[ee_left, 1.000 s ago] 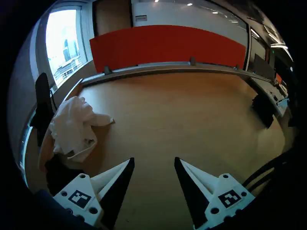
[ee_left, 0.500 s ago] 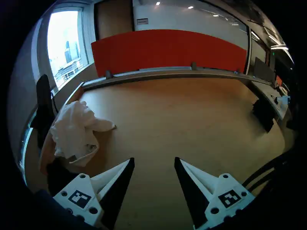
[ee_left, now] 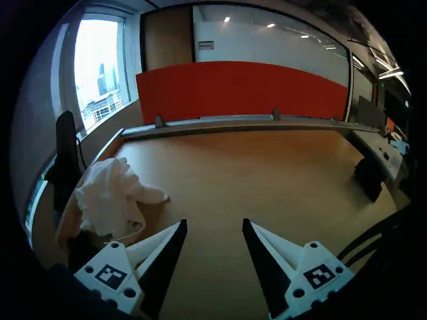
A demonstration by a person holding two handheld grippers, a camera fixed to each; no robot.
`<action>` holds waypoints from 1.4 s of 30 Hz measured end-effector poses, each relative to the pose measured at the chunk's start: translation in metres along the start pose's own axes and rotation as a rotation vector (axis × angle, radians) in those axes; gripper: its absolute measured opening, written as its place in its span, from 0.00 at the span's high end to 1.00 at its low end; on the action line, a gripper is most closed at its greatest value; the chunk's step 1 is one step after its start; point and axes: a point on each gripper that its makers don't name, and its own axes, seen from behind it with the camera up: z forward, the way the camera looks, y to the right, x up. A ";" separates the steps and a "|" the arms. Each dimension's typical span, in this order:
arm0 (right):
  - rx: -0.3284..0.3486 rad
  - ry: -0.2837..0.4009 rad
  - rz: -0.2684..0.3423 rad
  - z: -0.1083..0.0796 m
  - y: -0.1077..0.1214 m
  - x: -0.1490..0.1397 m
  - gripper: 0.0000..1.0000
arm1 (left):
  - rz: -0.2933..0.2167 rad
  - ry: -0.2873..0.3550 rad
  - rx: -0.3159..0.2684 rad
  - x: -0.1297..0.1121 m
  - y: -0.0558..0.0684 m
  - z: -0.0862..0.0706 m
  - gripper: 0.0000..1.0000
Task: Fold towel
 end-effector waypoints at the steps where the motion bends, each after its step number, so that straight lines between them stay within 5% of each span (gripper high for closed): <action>1: 0.001 0.015 0.001 -0.002 -0.003 0.004 0.06 | -0.004 0.011 0.003 0.004 -0.001 0.000 0.24; 23: 0.033 0.216 -0.056 -0.031 -0.081 0.060 0.05 | -0.048 0.355 0.065 0.114 -0.028 -0.016 0.24; 42: 0.093 0.308 -0.028 -0.036 -0.169 0.091 0.06 | -0.064 0.429 0.039 0.138 -0.030 -0.023 0.24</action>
